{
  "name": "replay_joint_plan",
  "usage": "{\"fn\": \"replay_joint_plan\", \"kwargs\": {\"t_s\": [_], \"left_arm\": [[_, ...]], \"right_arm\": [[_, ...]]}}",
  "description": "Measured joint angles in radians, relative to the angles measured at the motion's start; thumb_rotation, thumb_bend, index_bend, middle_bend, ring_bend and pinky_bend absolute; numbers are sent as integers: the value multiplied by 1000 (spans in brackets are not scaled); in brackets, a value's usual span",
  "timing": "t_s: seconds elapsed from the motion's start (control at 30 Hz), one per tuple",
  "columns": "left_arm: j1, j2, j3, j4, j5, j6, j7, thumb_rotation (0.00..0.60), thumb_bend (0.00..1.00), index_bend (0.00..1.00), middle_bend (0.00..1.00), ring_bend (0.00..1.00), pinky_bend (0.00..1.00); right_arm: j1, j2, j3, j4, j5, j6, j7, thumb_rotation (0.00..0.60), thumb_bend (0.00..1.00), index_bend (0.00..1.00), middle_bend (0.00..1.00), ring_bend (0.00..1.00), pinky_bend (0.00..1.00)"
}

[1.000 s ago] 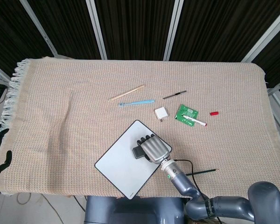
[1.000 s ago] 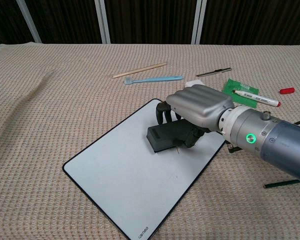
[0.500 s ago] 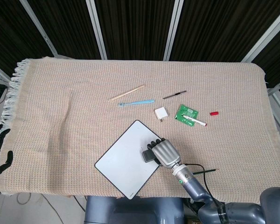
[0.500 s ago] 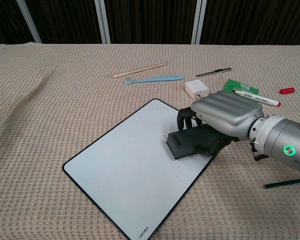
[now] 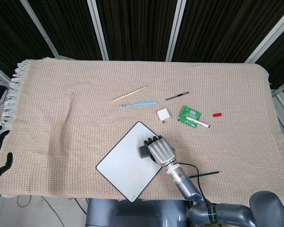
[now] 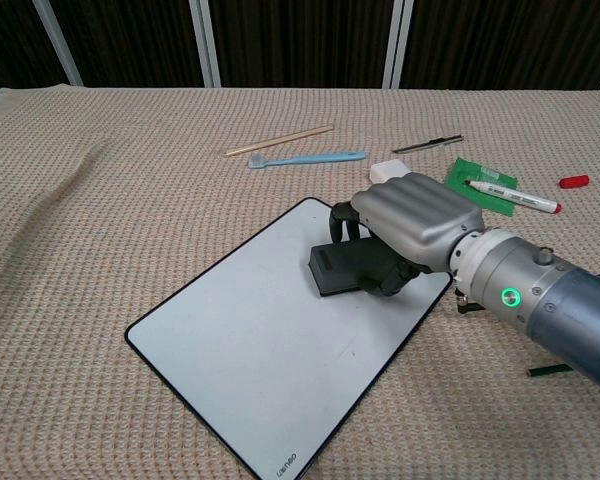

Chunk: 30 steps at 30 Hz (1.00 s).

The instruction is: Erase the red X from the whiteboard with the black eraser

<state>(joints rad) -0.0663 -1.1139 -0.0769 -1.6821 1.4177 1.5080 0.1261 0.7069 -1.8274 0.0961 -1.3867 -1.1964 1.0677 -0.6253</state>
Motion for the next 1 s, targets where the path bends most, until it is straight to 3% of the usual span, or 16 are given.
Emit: {"fn": "replay_joint_plan", "kwargs": {"t_s": [0.37, 0.47, 0.7, 1.0], "left_arm": [[-2, 6, -1, 0, -5, -7, -10, 600, 476, 117, 8, 0, 0], [-2, 7, -2, 0, -5, -6, -10, 600, 476, 117, 8, 0, 0], [-2, 5, -1, 1, -2, -4, -7, 600, 477, 117, 8, 0, 0], [-2, -1, 1, 3, -1, -3, 4, 600, 476, 117, 8, 0, 0]], "right_arm": [[65, -88, 92, 73, 87, -45, -89, 600, 452, 482, 501, 453, 465], [69, -92, 96, 74, 99, -40, -106, 600, 452, 482, 501, 453, 465], [29, -49, 49, 27, 78, -4, -104, 600, 451, 490, 502, 453, 466], [-55, 50, -64, -63, -2, 55, -71, 600, 452, 494, 502, 453, 465]]}}
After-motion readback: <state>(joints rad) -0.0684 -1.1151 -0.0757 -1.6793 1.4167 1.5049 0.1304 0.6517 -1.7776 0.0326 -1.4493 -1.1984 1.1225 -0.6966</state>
